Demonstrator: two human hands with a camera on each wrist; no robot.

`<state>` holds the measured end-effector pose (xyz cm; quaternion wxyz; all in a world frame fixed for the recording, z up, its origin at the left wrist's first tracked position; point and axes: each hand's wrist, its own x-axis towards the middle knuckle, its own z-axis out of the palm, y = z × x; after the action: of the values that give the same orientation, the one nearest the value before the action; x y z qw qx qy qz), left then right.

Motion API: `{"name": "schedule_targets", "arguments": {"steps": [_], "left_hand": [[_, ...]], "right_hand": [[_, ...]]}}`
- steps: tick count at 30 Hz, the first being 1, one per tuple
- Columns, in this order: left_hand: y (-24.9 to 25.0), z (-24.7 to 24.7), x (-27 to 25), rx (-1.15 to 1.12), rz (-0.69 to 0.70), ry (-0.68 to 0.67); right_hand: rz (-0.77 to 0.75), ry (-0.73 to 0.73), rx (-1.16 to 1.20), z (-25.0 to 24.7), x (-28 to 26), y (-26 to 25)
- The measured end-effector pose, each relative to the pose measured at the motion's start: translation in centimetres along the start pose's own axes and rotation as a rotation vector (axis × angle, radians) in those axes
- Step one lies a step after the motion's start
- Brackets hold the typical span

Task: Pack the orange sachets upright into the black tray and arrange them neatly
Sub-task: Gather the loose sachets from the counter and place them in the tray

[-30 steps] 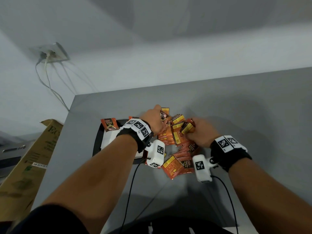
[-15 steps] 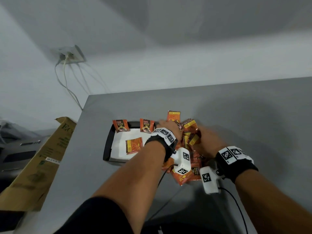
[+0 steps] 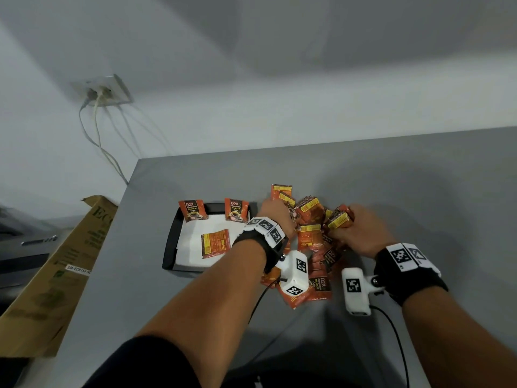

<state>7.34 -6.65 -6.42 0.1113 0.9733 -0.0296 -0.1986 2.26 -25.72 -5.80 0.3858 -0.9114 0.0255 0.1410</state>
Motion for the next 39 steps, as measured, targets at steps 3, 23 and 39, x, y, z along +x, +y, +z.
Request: {"name": "schedule_targets", "arguments": {"steps": [3,23,39], "left_hand": [[-0.2,-0.1,-0.1,-0.102,-0.044,0.053],[-2.4,-5.7,-4.7,-0.689,0.176,0.278],[-17.9,-7.4,-10.9,-0.025,0.388,0.024]], "right_hand": [[0.026,0.015,0.007,0.1,-0.2,0.3],[-0.01,0.122,0.245,-0.7,-1.7,-2.0],[-0.182,0.04,0.318,7.1,-0.3,-16.2]]}}
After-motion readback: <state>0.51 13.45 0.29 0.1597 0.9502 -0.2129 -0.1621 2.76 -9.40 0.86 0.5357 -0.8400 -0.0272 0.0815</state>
